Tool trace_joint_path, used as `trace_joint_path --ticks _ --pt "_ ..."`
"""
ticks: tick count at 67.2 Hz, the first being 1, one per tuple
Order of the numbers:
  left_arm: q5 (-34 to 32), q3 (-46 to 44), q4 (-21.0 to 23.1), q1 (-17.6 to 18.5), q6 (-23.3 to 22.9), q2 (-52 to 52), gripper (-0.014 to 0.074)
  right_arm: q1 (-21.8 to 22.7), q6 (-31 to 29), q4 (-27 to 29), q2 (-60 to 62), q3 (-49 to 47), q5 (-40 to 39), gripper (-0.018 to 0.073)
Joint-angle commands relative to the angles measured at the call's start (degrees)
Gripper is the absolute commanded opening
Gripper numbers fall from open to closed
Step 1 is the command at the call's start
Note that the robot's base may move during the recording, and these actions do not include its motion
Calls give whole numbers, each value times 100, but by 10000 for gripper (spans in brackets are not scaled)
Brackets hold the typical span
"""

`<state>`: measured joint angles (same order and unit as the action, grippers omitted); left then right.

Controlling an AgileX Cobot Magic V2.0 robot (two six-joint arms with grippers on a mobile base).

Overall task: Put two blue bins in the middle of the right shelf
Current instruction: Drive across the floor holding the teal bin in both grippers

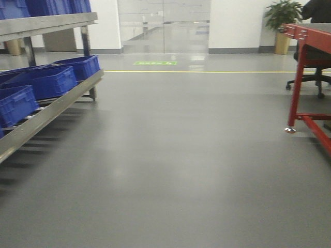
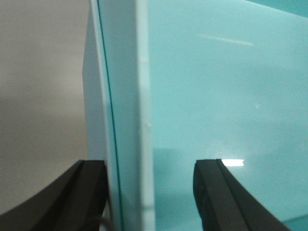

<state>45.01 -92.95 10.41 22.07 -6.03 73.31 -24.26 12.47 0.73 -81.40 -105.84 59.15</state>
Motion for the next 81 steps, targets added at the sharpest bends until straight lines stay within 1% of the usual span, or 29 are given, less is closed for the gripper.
trace_joint_path --ticks 1,81 --pt "-301 -99 -74 -18 242 -138 -111 74 -53 -455 81 -89 -419 -158" --pt "-301 -99 -74 -18 242 -138 -111 74 -53 -455 81 -89 -419 -158"
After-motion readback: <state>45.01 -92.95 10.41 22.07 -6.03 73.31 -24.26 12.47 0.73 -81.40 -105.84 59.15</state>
